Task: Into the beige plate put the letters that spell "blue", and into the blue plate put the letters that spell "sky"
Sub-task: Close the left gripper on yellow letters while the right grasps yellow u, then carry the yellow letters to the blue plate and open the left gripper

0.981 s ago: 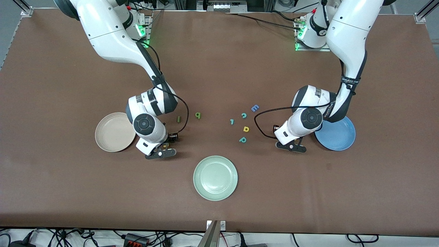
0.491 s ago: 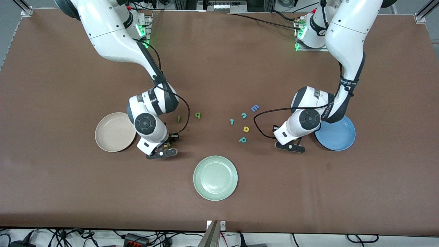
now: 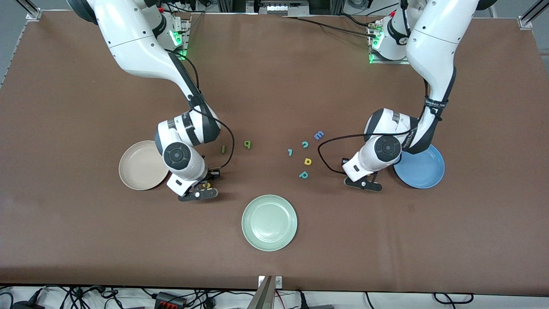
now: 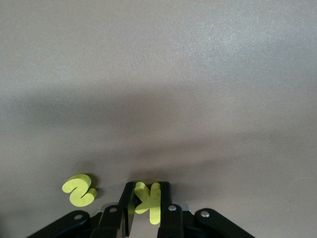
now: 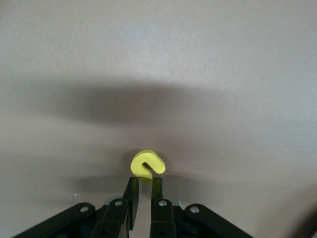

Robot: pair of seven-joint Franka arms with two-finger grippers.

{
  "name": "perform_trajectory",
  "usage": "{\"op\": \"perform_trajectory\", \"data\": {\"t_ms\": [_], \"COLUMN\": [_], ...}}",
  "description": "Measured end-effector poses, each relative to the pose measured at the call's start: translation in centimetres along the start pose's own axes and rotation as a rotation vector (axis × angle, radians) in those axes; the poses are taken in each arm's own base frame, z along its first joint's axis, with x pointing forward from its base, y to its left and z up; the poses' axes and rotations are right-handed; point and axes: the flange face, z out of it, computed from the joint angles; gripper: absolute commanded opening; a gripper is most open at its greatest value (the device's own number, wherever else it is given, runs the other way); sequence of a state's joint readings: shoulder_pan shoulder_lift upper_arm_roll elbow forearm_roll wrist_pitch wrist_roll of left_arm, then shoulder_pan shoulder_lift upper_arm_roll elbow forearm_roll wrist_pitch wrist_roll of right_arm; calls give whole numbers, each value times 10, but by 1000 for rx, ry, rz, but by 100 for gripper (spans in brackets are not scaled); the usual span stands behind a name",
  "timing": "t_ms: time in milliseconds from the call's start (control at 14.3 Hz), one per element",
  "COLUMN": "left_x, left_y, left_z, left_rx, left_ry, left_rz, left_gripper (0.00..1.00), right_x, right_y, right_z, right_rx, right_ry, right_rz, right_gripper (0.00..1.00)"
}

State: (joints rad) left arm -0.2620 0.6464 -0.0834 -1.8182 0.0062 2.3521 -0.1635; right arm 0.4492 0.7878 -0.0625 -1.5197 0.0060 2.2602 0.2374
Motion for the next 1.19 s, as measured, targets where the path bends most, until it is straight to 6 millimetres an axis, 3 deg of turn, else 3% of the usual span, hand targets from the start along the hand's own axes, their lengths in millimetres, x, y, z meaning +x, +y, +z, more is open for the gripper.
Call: {"op": "perform_trajectory", "data": {"t_ms": [210,421,631,981,1121,1192], "left_x": [1,7,9,-3,-8,-8], "left_y": [-2,-21,-66,-169,-180,-180], "left_z": [-9,-52,-87,-79,-67,-62], "left_rx": [3,17,16,58,73,75], "left_ry": [-8,-50,-100,-162,-186,-194], "left_rz": [-3,-32,-50,-59,-57,-54], "left_gripper": [7,7,7,8,19,55], "right_x": [-1,0,1,3,2,3], "right_y": [-5,-8,-5,3,3,3], "right_z": [-1,-1,-1,3,5,6], "right_rx": [2,5,4,2,2,2], "right_ry": [3,14,23,20,18,21], "right_rz": [0,-2,-43,-137,-167,-173], "right_gripper": [28,32,37,40,40,40]}}
